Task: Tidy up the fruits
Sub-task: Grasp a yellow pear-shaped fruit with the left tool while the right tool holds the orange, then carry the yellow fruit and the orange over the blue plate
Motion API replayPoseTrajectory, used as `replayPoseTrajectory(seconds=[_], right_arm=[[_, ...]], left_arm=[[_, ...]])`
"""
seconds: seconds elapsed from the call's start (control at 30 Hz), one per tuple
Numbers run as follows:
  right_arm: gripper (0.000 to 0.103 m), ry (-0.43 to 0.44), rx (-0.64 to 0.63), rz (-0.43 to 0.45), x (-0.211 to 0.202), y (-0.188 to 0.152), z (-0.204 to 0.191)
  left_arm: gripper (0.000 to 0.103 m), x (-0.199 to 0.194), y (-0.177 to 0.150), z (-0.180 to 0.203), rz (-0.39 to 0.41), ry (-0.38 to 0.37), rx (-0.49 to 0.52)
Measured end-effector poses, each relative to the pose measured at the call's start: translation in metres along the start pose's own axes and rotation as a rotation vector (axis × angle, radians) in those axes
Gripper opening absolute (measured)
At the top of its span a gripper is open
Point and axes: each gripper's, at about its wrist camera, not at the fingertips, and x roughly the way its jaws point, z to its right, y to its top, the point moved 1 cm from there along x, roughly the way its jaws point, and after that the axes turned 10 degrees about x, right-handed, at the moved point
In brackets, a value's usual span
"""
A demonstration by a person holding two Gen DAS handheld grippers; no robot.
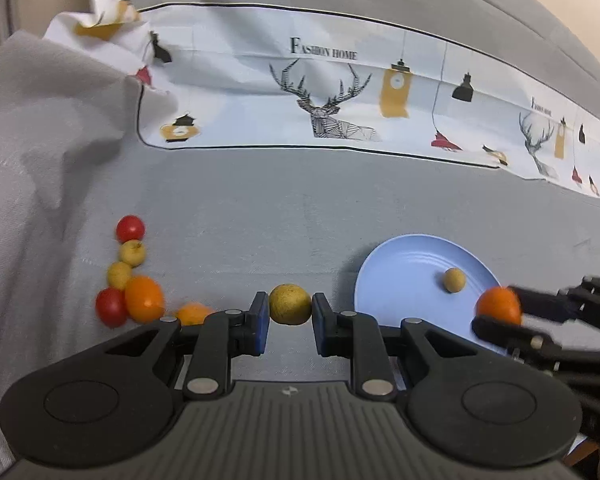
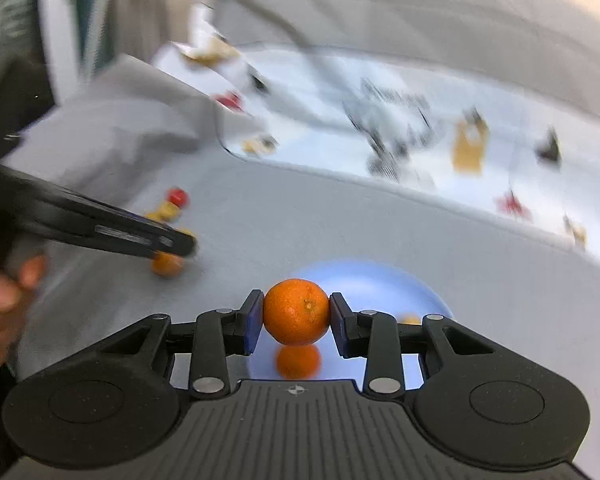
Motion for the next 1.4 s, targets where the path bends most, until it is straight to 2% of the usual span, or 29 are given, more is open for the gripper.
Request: replayPoseTrajectory(seconds=[0.1,0.27,0.33,0.37,0.5,0.63,0.77,0.83,0.97,1.03,1.1,1.2,1.27,1.4], right_arm=[[0.037,-0.036,0.054,0.010,0.004,0.002,0.013],[0.037,-0.144,0.112,0.007,0.013,-0.001,0.032],[0.037,-0.156,0.138,0.017,0.014,0.001,0.037],[0.037,-0.162,0.148,0.023,0.015,0.001,0.039],[0.037,-0.189,0.186,0.052,0.015,0.008,0.045],[0.037,-0.184,0.209,0.075,0.010,0.013,0.045],[0.037,-0.184,0.203,0.076,0.010,0.014,0.044],[0.037,-0.186,0.210,0.074,0.011,0.013,0.046],[0.037,-0.181,0.240,0.069,0.011,0.012,0.051],[0.037,-0.184,0.238,0.065,0.013,0.011,0.052],[0.037,-0.178,0.243,0.057,0.016,0.010,0.054],[0.037,-0.173,0.240,0.052,0.017,0.008,0.055],[0.037,-0.169,0.246,0.051,0.018,0.008,0.057],[0.037,-0.164,0.251,0.043,0.019,0.007,0.058]], left_arm=[[0.025,0.008,0.002,0.002,-0.017,-0.009,-0.003],[0.025,0.017,0.006,0.005,-0.025,-0.027,0.002],[0.023,0.020,0.008,0.007,-0.022,-0.033,0.010],[0.018,0.021,0.010,0.008,-0.018,-0.036,0.014],[0.018,0.023,0.013,0.012,-0.007,-0.050,0.014],[0.013,0.025,0.014,0.015,-0.004,-0.052,0.027],[0.012,0.028,0.014,0.003,-0.020,-0.059,-0.026],[0.012,0.032,0.013,-0.006,-0.043,-0.084,-0.071],[0.013,0.044,0.008,-0.032,-0.106,-0.148,-0.227],[0.017,0.049,0.006,-0.037,-0.138,-0.207,-0.270],[0.021,0.057,0.002,-0.033,-0.196,-0.255,-0.273],[0.021,0.067,-0.003,-0.026,-0.265,-0.254,-0.243],[0.023,0.070,-0.002,-0.024,-0.267,-0.264,-0.250],[0.026,0.076,-0.005,-0.016,-0.288,-0.236,-0.224]])
